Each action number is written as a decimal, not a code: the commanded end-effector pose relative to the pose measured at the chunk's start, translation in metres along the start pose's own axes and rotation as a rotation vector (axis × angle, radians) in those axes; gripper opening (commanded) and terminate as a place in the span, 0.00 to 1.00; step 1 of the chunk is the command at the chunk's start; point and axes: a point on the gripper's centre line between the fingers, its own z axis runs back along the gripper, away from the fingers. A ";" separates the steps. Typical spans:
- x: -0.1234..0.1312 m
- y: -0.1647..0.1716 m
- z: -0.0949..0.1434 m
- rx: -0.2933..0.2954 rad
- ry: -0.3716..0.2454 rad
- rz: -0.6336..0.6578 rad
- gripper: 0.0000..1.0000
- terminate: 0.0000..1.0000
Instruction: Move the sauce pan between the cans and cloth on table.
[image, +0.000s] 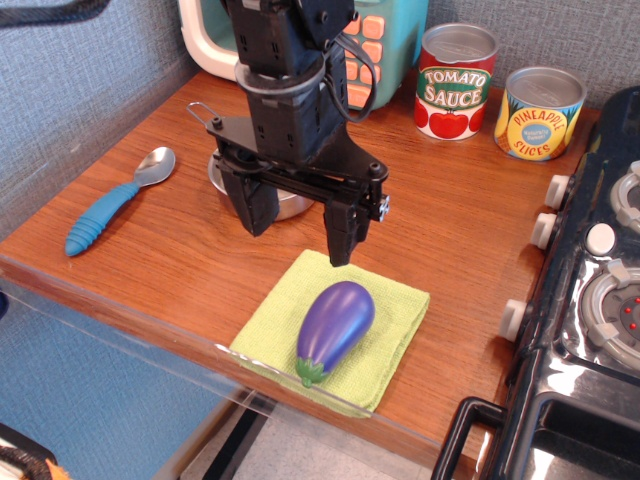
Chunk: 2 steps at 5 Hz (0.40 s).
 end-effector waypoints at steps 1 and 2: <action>0.000 0.000 0.000 0.000 0.000 0.000 1.00 0.00; 0.006 0.011 -0.001 0.009 -0.019 0.042 1.00 0.00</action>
